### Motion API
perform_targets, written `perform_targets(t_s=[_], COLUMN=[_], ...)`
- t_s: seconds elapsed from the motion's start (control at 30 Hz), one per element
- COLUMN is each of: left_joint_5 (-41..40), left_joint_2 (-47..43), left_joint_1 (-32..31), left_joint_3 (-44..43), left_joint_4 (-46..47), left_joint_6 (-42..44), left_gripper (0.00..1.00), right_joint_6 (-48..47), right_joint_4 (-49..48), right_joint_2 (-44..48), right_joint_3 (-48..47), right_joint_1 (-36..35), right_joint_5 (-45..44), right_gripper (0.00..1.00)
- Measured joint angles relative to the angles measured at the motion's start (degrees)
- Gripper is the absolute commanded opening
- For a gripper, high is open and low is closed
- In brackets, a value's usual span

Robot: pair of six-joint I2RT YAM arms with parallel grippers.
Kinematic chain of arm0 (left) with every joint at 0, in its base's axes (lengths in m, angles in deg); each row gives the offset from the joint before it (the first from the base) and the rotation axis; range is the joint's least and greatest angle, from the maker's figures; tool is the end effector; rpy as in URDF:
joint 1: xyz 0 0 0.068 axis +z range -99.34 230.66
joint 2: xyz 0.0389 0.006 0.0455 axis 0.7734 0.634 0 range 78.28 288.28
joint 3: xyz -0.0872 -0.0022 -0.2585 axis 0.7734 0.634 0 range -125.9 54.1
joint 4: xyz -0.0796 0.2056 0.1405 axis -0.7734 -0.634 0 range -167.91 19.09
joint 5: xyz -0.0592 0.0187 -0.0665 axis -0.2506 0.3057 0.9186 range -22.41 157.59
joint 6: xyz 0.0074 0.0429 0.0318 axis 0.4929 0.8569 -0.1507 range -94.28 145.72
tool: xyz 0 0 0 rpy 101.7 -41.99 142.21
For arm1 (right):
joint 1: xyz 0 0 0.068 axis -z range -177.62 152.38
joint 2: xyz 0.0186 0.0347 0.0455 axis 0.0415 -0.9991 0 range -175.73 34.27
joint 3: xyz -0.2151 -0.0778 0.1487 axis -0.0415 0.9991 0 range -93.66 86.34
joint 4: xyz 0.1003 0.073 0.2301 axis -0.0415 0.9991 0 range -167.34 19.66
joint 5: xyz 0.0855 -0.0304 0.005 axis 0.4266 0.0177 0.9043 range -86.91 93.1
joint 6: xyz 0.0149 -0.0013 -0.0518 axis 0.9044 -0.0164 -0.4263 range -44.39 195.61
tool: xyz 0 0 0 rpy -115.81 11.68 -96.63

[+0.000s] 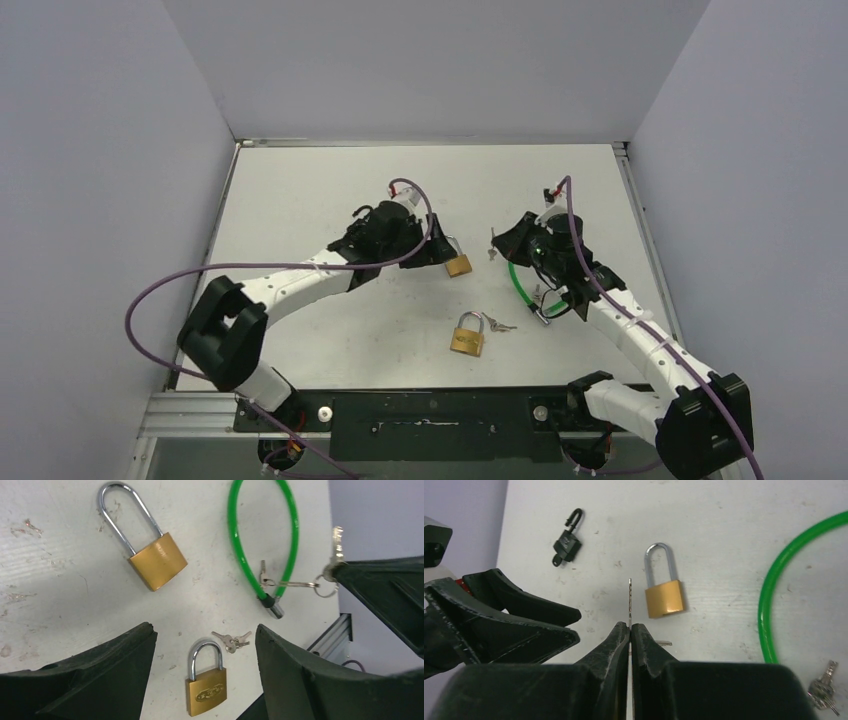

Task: Unlock with the key

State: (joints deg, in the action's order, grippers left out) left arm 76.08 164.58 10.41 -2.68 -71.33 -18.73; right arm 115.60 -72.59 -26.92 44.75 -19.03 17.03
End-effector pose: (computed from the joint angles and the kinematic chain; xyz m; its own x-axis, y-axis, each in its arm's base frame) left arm 0.2564 -0.2240 0.2540 -0.7879 -0.2405 -0.5669 0.2591 0.7057 -0.6594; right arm 0.2227 0.0965 0.2744 -0.6531 0.4139 -0.6341 -0.1813 0.7276 0.6616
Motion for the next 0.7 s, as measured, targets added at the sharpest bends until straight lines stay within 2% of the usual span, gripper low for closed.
perform_targets(t_s=[0.13,0.23,0.4,0.5,0.6,0.7], left_joint_5=[-4.3,-9.5,-16.2,-18.3,-21.1,-24.8], left_joint_2=[8.4,14.0,21.7,25.0,27.8,29.8], left_joint_1=[-2.8,-4.5,-7.0,-7.9,-8.5,-9.0], left_joint_3=[-4.7,-11.0,-19.5,-22.5,-25.6,-27.9], left_joint_4=[-3.1,-7.5,-12.3,-14.6,-17.9,-21.3], left_joint_6=[-1.4,-2.5,-2.9,-3.1,-3.8,-4.8], left_gripper=[0.88,0.90,0.81,0.80,0.90,0.96], right_joint_6=[-0.8,-1.3,-2.1,-2.6,-3.3,-4.2], right_joint_4=[3.8,5.6,7.6,8.9,9.5,9.6], right_joint_2=[1.9,3.7,5.7,6.6,7.0,7.0], right_joint_3=[1.8,2.7,3.7,4.0,4.0,4.0], right_joint_1=[0.4,0.4,0.8,1.2,1.5,1.6], right_joint_5=[-2.4,-3.5,-4.4,-4.8,-4.9,-4.8], right_gripper=[0.00,0.00,0.00,0.00,0.00,0.00])
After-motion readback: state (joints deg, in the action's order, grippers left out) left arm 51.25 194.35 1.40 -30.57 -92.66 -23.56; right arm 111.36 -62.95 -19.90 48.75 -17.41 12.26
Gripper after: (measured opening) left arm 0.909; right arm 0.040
